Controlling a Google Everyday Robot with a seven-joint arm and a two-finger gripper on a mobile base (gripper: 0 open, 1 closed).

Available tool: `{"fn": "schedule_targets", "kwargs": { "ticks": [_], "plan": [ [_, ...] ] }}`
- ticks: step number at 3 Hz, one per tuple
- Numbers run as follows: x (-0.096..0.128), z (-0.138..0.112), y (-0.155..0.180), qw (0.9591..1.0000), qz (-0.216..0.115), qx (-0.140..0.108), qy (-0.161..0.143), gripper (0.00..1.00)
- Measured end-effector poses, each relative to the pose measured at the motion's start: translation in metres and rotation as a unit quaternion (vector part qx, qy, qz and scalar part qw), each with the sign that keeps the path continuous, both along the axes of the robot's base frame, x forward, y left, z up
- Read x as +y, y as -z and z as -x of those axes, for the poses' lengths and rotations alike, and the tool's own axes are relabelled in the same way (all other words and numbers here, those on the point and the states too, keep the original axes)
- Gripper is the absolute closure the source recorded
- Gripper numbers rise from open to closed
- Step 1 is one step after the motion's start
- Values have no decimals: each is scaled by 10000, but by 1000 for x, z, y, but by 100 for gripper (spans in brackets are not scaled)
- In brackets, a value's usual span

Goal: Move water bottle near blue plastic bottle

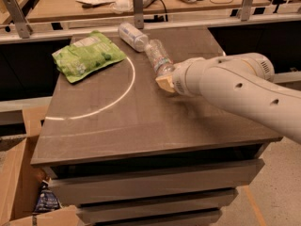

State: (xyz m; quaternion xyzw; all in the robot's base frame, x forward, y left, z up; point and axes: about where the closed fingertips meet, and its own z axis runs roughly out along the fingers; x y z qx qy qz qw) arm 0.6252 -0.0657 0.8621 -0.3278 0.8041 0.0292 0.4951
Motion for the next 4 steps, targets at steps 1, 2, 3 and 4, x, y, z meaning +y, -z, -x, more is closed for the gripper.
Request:
{"fn": "schedule_targets", "kwargs": {
  "ticks": [1, 2, 3, 4],
  "plan": [
    [7, -26, -4, 10000, 78, -8, 56, 100],
    [15, -51, -16, 9998, 150, -73, 138, 100],
    [12, -69, -29, 9992, 166, -184, 329, 100],
    [2, -82, -41, 9978, 166, -292, 579, 100]
  ]
}}
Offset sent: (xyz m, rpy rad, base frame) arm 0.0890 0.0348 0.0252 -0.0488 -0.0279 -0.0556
